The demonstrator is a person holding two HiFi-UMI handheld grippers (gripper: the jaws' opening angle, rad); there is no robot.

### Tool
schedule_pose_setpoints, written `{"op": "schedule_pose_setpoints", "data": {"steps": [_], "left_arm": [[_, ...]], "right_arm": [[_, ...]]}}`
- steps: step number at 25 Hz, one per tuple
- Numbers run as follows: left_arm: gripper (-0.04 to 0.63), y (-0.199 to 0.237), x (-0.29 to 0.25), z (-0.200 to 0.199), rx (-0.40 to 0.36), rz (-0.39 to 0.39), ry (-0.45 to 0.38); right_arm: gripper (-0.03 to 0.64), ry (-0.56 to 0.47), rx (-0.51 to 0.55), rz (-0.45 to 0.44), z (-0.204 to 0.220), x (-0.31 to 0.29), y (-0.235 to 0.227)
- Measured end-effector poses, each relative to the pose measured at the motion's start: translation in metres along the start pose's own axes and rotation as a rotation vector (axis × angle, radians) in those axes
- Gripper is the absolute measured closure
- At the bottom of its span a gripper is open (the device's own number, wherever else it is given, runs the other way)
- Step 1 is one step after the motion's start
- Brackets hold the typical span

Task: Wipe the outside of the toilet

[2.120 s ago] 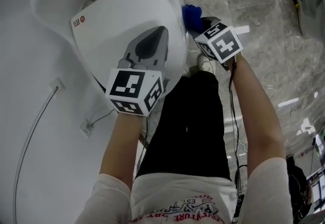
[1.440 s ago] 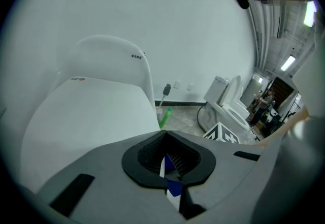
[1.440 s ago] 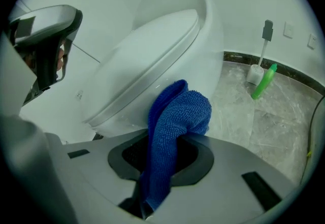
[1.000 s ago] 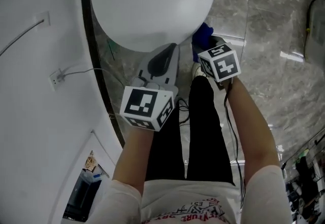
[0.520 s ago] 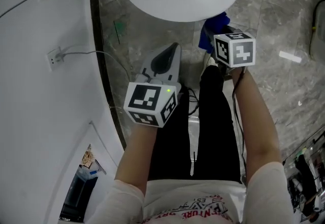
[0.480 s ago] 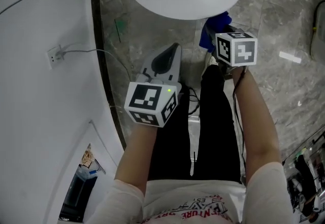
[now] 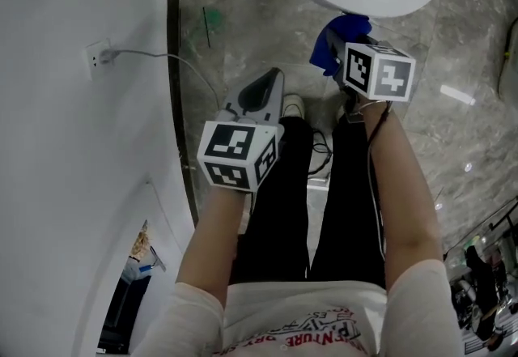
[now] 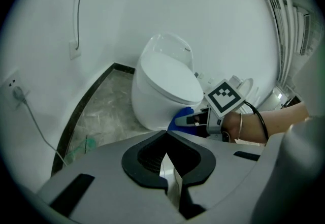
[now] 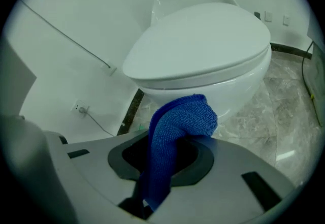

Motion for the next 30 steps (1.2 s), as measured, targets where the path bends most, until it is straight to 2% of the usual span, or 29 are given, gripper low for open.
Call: {"op": "schedule_pose_setpoints", "data": {"steps": [2, 6, 9, 12, 15, 19, 21, 26, 30], "left_arm": [[0.589, 0.013, 0.009, 0.002, 0.01, -0.009, 0.007], [0.589, 0.032, 0.026, 0.005, 0.049, -0.042, -0.005], [0.589, 0.032, 0.038, -0.001, 0.061, -0.05, -0.013], [0.589, 0.021, 0.055, -0.014, 0.056, -0.052, -0.025], [0.589, 0.01, 0.072, -0.043, 0.087, -0.049, -0.071], [0.589, -0.021, 0.11, -0.109, 0.095, -0.027, -0.171], [0.589, -0.043, 0.138, -0.145, 0.056, -0.009, -0.221], [0.589, -0.101, 0.209, -0.227, -0.098, 0.034, -0.335], [0.589, -0.138, 0.255, -0.277, -0.202, 0.058, -0.38]], "right_arm": [[0.541, -0.011, -0.039, -0.02, -0.004, -0.001, 0.014], [0.541, -0.023, -0.036, -0.072, -0.012, -0.004, 0.045], [0.541, -0.051, -0.083, -0.129, -0.022, 0.004, 0.063], [0.541, -0.065, -0.059, -0.145, -0.027, 0.032, 0.079], [0.541, -0.117, -0.003, -0.12, -0.047, 0.076, 0.095], [0.541, -0.242, 0.042, -0.062, -0.087, 0.164, 0.113], [0.541, -0.311, 0.068, -0.024, -0.101, 0.215, 0.126], [0.541, -0.444, 0.148, 0.056, -0.128, 0.33, 0.158], [0.541, -0.528, 0.166, 0.107, -0.152, 0.404, 0.175]]}}
Point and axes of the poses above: the fingertips, and each gripper's own axes: x backward along the fingers, y to its left, z out of its underside, the point moved 5 cm from there along x, backward along the fingers
